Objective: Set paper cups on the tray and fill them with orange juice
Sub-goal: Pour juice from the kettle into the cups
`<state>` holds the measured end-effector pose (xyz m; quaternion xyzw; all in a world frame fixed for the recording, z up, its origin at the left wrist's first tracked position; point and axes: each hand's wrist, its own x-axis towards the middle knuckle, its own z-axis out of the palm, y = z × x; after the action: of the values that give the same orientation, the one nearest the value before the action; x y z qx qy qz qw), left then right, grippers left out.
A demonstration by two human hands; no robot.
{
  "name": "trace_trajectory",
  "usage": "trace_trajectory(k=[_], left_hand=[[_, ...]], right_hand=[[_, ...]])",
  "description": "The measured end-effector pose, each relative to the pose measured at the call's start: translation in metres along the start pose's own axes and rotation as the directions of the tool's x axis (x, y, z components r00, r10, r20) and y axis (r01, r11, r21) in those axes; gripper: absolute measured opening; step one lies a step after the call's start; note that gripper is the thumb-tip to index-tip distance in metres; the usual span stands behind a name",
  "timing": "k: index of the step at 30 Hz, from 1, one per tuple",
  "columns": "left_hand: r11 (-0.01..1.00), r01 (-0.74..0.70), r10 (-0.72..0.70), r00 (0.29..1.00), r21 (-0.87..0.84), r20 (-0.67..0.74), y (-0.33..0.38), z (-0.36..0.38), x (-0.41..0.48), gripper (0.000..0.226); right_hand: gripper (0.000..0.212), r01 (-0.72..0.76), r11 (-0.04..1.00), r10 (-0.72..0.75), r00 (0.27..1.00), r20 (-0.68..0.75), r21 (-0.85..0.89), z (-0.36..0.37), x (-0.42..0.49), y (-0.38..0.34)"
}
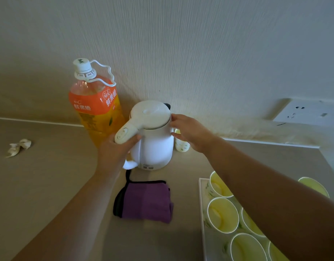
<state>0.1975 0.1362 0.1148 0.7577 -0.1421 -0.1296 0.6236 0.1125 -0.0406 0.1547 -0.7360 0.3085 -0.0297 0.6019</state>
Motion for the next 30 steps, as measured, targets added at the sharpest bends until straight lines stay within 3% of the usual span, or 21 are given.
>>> trace_trajectory(k=[4, 9, 12, 15, 17, 20, 22, 26, 30], left_hand=[[1.000, -0.018, 0.017, 1.000, -0.021, -0.023, 0.010, -0.005, -0.012, 0.028], [0.998, -0.051, 0.049, 0.997, -0.036, -0.052, 0.051, -0.019, -0.030, 0.029], [0.991, -0.133, 0.133, 0.990, 0.011, -0.036, 0.078, -0.028, -0.039, 0.023], [0.987, -0.162, 0.162, 0.987, 0.020, -0.017, 0.104, -0.035, -0.050, 0.032], [0.979, -0.202, 0.201, 0.979, 0.019, 0.022, 0.117, -0.037, -0.060, 0.034], [0.971, -0.239, 0.238, 0.970, 0.018, 0.059, 0.130, -0.037, -0.080, 0.034], [0.969, -0.248, 0.246, 0.966, 0.017, 0.074, 0.135, -0.035, -0.096, 0.035], [0.971, -0.231, 0.225, 0.971, 0.068, 0.084, 0.132, -0.030, -0.121, 0.025], [0.972, -0.215, 0.206, 0.974, 0.100, 0.091, 0.126, -0.024, -0.143, 0.030]], right_hand=[[0.031, 0.021, 0.998, -0.023, 0.999, 0.030, 0.065, -0.007, -0.013, -0.004], [0.018, 0.090, 0.996, -0.089, 0.994, -0.058, 0.025, -0.024, -0.049, -0.018], [0.024, 0.168, 0.982, -0.174, 0.982, -0.069, -0.085, -0.040, -0.079, -0.028], [0.029, 0.230, 0.942, -0.260, 0.961, -0.097, -0.244, -0.055, -0.109, -0.041], [0.027, 0.300, 0.890, -0.367, 0.918, -0.149, -0.342, -0.065, -0.126, -0.050], [0.014, 0.439, 0.768, -0.576, 0.793, -0.201, -0.467, -0.077, -0.149, -0.063], [0.010, 0.517, 0.712, -0.630, 0.770, -0.107, -0.475, -0.081, -0.164, -0.067], [0.026, 0.558, 0.683, -0.567, 0.812, 0.140, -0.472, -0.082, -0.181, -0.059], [0.028, 0.577, 0.711, -0.534, 0.815, 0.225, -0.403, -0.079, -0.188, -0.043]])
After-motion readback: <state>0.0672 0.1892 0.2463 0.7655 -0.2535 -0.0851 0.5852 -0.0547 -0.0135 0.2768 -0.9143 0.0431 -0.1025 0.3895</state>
